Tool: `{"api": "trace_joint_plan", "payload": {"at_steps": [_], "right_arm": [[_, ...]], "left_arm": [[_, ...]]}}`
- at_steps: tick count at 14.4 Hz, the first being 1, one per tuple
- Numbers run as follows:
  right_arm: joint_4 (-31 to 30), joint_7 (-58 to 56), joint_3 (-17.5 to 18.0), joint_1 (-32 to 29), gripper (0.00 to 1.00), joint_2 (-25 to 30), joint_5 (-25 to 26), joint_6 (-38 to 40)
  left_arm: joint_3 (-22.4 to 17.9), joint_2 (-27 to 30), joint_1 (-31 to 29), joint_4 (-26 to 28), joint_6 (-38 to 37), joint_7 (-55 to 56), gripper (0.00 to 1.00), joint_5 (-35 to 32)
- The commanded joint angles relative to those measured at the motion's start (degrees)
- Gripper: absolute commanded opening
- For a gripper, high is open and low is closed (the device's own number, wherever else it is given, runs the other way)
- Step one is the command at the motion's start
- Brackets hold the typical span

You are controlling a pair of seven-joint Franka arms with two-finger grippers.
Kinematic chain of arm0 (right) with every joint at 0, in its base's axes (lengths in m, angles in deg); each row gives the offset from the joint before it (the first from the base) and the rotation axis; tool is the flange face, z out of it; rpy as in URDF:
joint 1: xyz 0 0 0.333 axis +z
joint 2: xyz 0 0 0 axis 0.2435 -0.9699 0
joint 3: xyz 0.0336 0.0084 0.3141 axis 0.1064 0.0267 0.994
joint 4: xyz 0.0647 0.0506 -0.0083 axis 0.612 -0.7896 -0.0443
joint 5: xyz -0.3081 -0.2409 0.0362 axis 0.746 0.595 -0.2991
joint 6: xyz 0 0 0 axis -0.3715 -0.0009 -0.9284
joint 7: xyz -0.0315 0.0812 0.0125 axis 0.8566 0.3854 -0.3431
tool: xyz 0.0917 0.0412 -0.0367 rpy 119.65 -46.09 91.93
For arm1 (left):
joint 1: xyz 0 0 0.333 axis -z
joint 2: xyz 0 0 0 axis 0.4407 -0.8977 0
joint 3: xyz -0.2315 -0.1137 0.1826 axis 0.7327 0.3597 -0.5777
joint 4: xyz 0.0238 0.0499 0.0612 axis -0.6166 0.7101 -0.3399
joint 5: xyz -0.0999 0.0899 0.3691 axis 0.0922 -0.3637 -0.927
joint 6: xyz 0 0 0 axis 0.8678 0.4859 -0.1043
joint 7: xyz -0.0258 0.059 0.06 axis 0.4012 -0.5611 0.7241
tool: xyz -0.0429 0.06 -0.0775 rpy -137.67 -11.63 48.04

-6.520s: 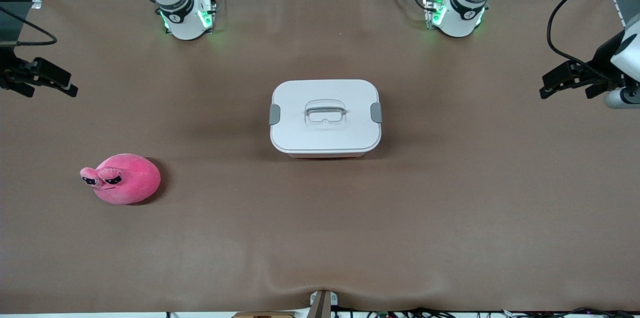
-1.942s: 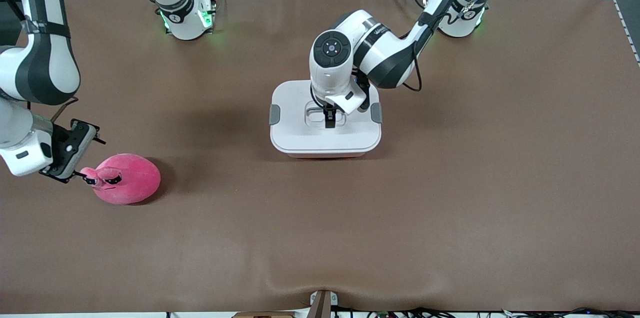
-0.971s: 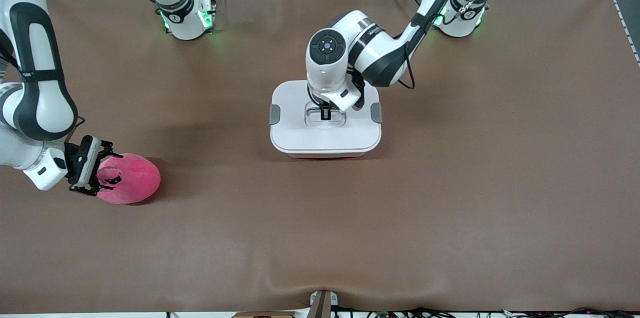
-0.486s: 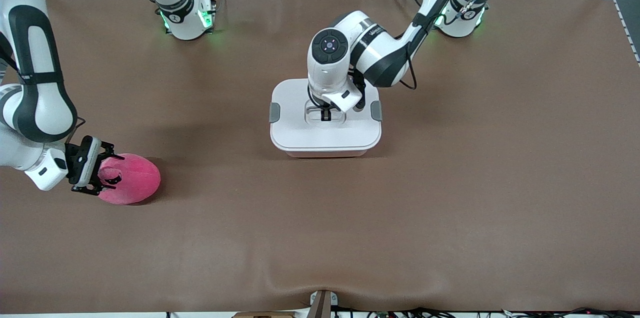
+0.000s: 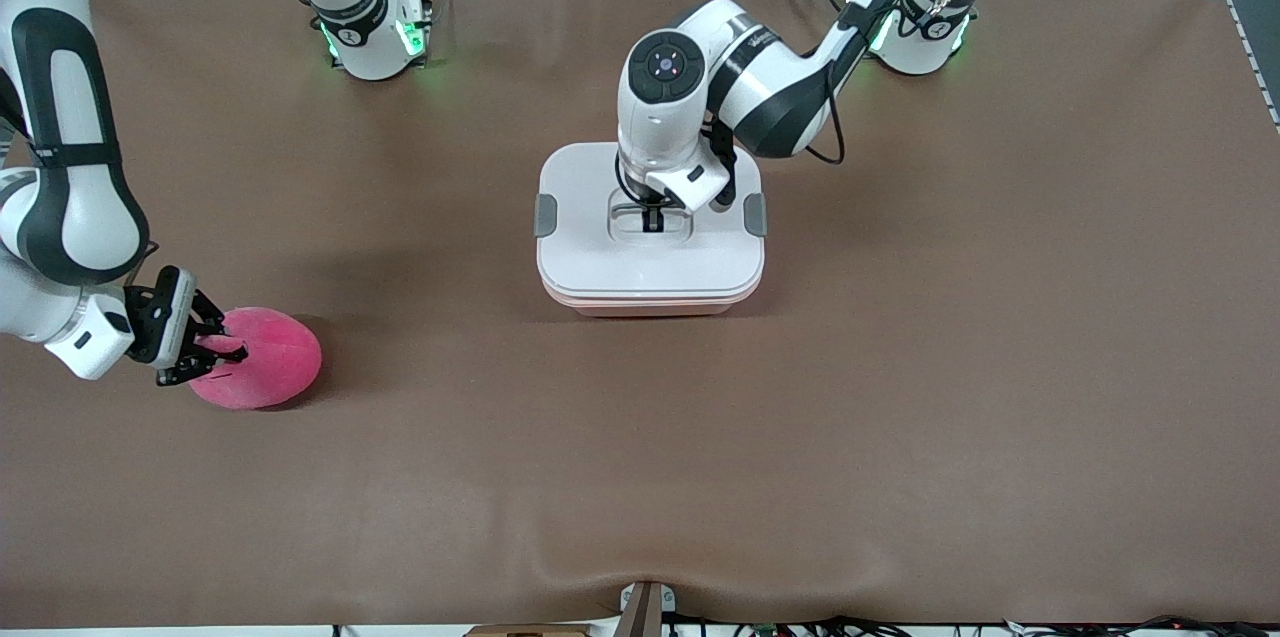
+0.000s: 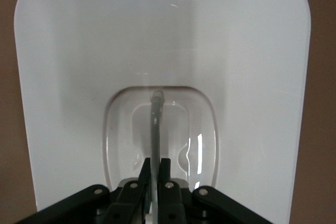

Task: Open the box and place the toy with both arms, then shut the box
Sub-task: 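Lift the lid off with the left gripper while the right gripper lifts the toy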

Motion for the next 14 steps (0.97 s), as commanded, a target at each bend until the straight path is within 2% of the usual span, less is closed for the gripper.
{"api": "trace_joint_plan", "payload": {"at_steps": [1,4,6,8,11,14], "right_arm": [[1.1,-4.1,0.9,-0.7,0.0,0.8,-1.0,0.1],[2.0,-3.4,0.9,0.9,0.0,2.5,-0.2,0.5],[2.1,-1.9,0.5,3.5,0.0,3.9,1.1,0.5],[2.1,4.1,0.8,4.9,0.0,5.6,4.8,1.3],[3.9,12.6,1.0,10.9,0.0,8.1,12.7,5.3],[4.3,13.1,1.1,15.5,0.0,10.6,16.8,7.5]], "left_arm": [[-0.2,2.8,-0.6,1.6,-2.5,-0.2,0.0,-1.4],[-0.2,5.0,-3.3,2.2,-4.9,-1.0,0.0,-3.1],[-0.1,8.1,-4.6,5.7,-4.7,-4.9,0.0,-3.1],[-0.1,10.0,-6.3,8.0,-4.4,-7.0,0.0,-3.1],[0.0,13.4,-8.8,12.3,-3.9,-11.0,0.0,-3.1],[-0.1,14.5,-11.1,14.8,-3.9,-15.2,0.0,-3.1]]}}
